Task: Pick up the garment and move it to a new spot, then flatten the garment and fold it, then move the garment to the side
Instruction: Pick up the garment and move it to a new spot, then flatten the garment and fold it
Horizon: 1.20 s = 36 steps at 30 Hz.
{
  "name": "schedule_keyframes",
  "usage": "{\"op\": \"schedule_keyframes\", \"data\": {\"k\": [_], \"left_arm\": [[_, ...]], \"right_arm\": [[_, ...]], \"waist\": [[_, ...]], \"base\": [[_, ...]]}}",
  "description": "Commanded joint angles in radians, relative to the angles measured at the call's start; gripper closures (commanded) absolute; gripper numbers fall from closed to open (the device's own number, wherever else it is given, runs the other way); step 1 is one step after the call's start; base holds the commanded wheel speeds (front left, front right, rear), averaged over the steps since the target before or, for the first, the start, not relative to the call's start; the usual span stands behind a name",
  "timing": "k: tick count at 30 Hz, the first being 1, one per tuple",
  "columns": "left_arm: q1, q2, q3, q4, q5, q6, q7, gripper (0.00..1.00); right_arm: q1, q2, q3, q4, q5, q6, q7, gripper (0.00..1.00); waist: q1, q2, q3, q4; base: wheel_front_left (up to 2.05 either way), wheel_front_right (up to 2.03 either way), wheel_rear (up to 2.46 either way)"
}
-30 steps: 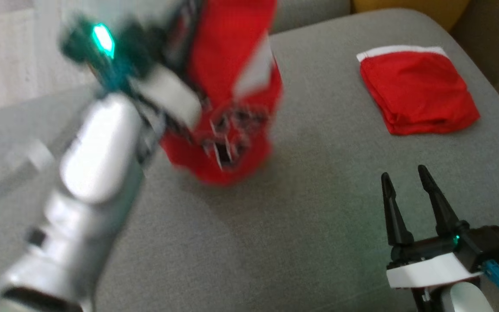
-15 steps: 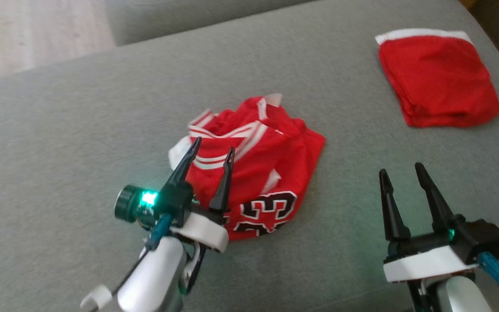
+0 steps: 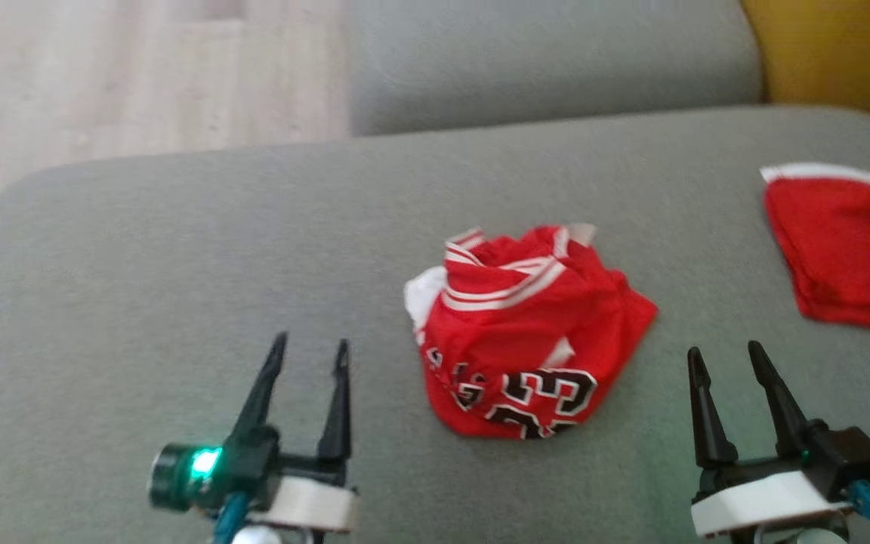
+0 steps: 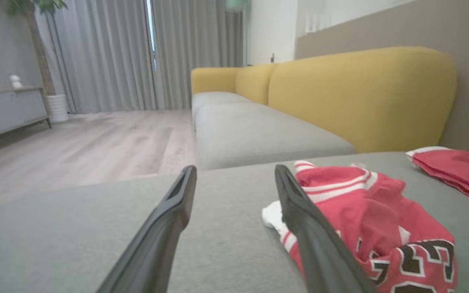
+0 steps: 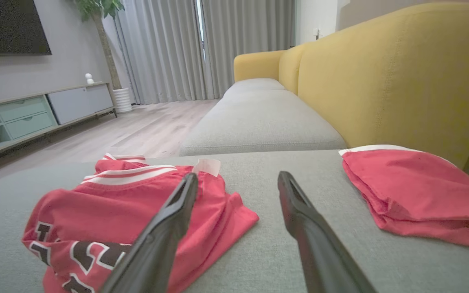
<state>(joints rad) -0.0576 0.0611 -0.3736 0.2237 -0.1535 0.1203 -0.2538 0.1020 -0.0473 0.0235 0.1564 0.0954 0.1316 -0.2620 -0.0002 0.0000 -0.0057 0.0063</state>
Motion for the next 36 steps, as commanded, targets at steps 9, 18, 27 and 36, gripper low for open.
{"op": "schedule_keyframes", "data": {"k": [9,18,27,36], "left_arm": [[0.144,0.028,0.107,-0.174,0.069,0.015,-0.008,0.0],[0.16,0.02,0.141,-0.17,0.085,0.005,-0.008,0.0],[0.15,0.005,0.154,-0.15,0.083,-0.006,-0.008,0.0],[0.15,-0.002,0.164,-0.139,0.08,-0.015,-0.008,0.0]], "right_arm": [[0.038,-0.003,-0.015,-0.015,0.01,-0.001,0.0,0.0],[0.053,-0.003,-0.031,-0.006,0.02,-0.001,0.0,0.0],[0.047,-0.003,-0.035,-0.005,0.021,-0.001,0.0,0.0],[0.052,-0.003,-0.036,-0.005,0.023,-0.001,0.0,0.0]], "waist": [[0.0002,0.0,-0.078,0.108],[0.0002,0.0,-0.071,0.119],[0.0002,0.0,-0.062,0.12],[0.0002,0.0,-0.066,0.122]], "base": [[0.0,0.0,0.0],[0.0,0.0,0.0],[0.0,0.0,0.0],[0.0,0.0,0.0]]}}
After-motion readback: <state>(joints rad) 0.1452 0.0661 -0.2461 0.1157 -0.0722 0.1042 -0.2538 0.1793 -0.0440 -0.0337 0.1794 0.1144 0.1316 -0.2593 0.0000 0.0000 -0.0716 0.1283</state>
